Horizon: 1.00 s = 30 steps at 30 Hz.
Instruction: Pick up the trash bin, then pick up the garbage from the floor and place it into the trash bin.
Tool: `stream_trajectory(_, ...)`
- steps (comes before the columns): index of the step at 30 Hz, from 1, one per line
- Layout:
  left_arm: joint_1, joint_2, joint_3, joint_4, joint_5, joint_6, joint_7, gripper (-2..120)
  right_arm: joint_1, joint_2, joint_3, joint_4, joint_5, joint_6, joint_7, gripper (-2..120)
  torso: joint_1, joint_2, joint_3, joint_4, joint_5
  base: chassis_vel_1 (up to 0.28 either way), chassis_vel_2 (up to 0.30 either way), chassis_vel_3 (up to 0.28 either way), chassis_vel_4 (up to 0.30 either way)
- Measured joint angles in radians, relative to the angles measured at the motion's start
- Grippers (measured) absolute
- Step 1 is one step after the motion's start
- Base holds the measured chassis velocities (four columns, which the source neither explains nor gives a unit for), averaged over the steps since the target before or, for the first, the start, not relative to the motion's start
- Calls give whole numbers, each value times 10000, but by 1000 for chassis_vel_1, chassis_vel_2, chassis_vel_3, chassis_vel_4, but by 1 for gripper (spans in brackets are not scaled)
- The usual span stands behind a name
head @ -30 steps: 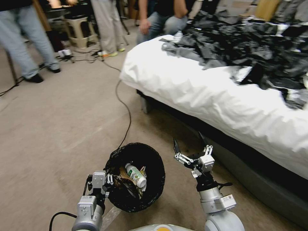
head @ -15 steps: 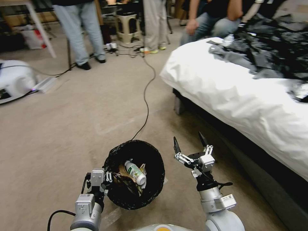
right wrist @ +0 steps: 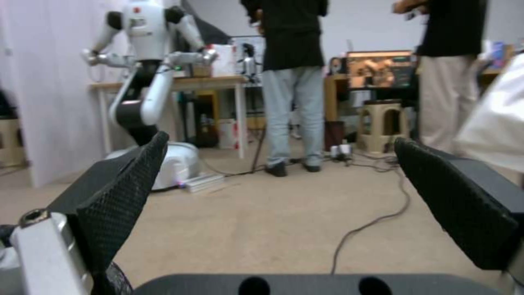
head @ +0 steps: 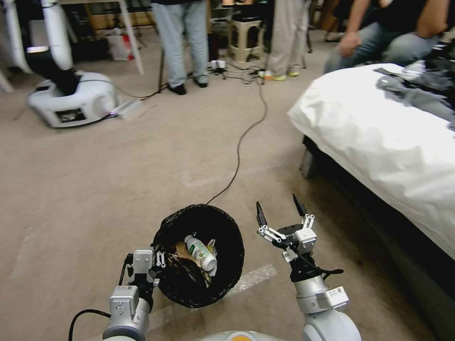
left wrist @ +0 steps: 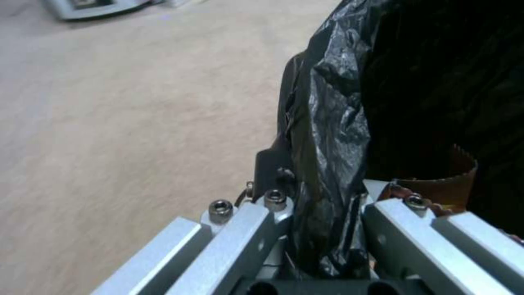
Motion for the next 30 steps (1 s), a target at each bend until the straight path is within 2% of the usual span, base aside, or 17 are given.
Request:
stream_trajectory(21,13,8,47,53,37,-78,69,1,28,18,1,31,-8,-19,0,100,0,0,0,1,0,120,127,118,119)
stream_trajectory(30,11,28,135,123,97,-116,117,1,40,18,6,55,-10,-21,2,100,0,0,0,-3,0,29,22,30,27)
